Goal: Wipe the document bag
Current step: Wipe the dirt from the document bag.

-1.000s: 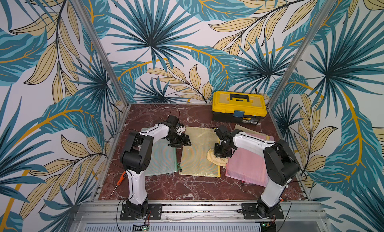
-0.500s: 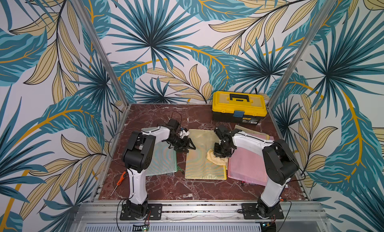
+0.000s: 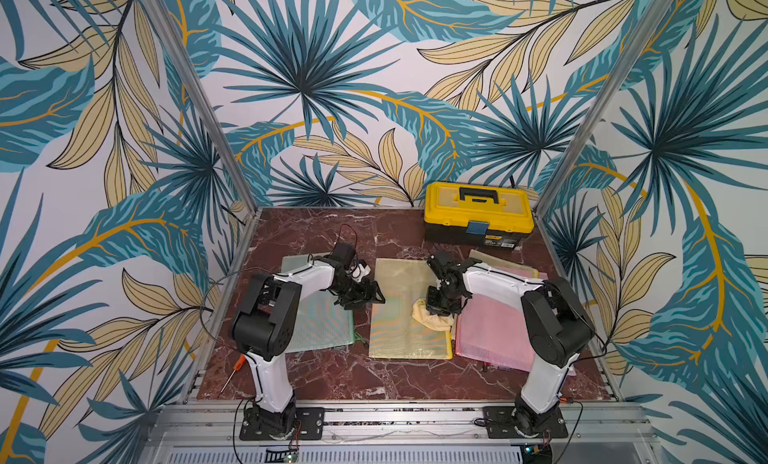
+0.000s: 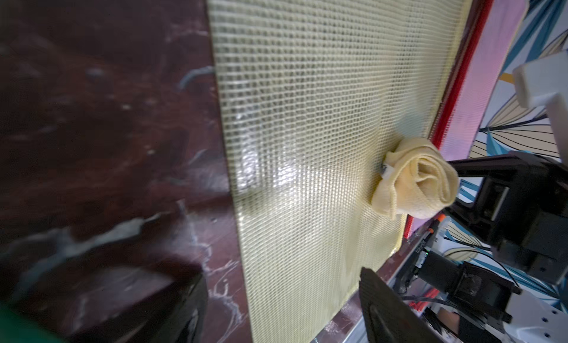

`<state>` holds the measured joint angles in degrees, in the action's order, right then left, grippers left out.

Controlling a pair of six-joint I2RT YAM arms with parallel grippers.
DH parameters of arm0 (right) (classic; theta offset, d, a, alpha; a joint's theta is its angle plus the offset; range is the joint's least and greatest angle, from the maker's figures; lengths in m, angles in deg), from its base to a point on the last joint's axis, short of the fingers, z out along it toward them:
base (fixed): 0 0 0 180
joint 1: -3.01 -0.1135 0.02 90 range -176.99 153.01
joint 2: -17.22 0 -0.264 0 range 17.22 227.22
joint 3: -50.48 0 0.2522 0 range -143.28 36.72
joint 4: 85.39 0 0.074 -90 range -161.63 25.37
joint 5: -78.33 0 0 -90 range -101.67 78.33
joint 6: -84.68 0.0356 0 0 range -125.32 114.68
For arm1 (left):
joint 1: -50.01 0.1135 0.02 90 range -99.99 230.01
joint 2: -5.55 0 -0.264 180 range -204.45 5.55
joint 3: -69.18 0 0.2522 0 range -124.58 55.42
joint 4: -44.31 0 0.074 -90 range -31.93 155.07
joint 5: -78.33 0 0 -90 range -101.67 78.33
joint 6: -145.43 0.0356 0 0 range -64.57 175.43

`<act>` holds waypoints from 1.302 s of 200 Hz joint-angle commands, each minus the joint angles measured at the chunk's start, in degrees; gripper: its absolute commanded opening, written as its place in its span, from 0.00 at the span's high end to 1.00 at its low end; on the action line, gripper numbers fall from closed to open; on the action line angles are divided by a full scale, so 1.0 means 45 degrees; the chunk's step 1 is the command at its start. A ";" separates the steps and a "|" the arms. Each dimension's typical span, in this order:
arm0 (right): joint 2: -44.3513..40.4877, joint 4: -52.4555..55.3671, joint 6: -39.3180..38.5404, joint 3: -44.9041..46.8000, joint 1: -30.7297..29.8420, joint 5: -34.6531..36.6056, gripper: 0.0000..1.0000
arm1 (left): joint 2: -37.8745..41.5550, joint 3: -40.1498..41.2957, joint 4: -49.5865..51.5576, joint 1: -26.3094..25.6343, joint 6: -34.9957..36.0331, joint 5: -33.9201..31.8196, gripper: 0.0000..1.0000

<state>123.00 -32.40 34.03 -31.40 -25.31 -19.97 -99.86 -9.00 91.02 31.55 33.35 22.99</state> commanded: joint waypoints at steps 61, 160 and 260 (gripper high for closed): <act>0.0615 0.0034 -0.0191 0.0364 -0.0065 0.0122 1.00 | -0.1320 -0.0234 -0.0063 -0.0694 0.0352 -0.0060 0.22; 0.0674 -0.0154 -0.0150 0.0489 -0.0056 -0.0032 1.00 | -0.2306 -0.0703 -0.1622 -0.1389 -0.0844 0.1789 0.22; 0.0654 -0.0357 -0.0092 0.0768 -0.0089 -0.0208 1.00 | -0.1403 -0.0207 -0.2499 -0.1393 -0.1727 0.2376 0.31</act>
<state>122.98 -33.28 34.06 -30.79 -25.20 -20.73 -107.31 -11.58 79.57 25.17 26.44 35.95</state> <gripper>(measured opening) 0.104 0.699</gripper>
